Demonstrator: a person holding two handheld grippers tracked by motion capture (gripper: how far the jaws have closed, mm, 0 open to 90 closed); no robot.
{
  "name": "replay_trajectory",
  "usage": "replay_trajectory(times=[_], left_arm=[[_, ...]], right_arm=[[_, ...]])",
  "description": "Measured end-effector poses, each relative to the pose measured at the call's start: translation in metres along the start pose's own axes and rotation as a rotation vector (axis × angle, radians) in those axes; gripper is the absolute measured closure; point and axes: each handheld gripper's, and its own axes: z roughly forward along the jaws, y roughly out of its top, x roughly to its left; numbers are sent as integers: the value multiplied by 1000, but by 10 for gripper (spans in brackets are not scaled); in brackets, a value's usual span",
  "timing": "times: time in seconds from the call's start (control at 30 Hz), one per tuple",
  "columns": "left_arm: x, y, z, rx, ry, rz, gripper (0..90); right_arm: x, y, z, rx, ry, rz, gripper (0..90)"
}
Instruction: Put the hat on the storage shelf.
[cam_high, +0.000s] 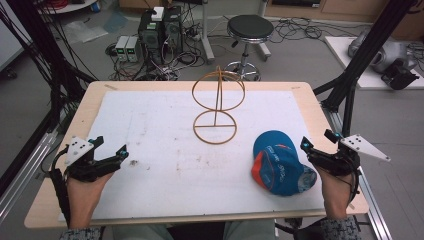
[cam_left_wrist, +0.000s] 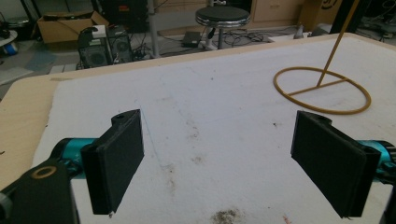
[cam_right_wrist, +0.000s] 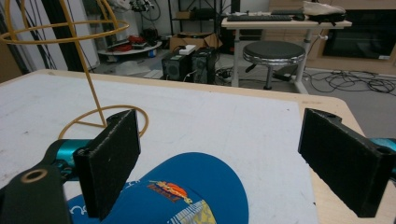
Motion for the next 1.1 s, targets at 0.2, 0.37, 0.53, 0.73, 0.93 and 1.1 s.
replay_trajectory(times=[0.2, 0.37, 0.53, 0.73, 0.93, 1.1], left_arm=[[1, 0, 0, 2, 2, 0, 174], [0, 0, 0, 3, -3, 0, 174], [0, 0, 0, 3, -1, 0, 175], [0, 1, -1, 1, 2, 7, 175], [0, 1, -1, -3, 4, 3, 175], [-1, 2, -1, -1, 2, 4, 175]], right_arm=[[1, 1, -3, -2, 11, 1, 121], [1, 1, -2, -2, 15, -1, 121], [0, 0, -1, -3, 16, 4, 121], [0, -1, 0, -19, 16, 1, 121], [0, -3, -1, -19, 22, 3, 121], [2, -3, -5, -22, 22, 2, 121]])
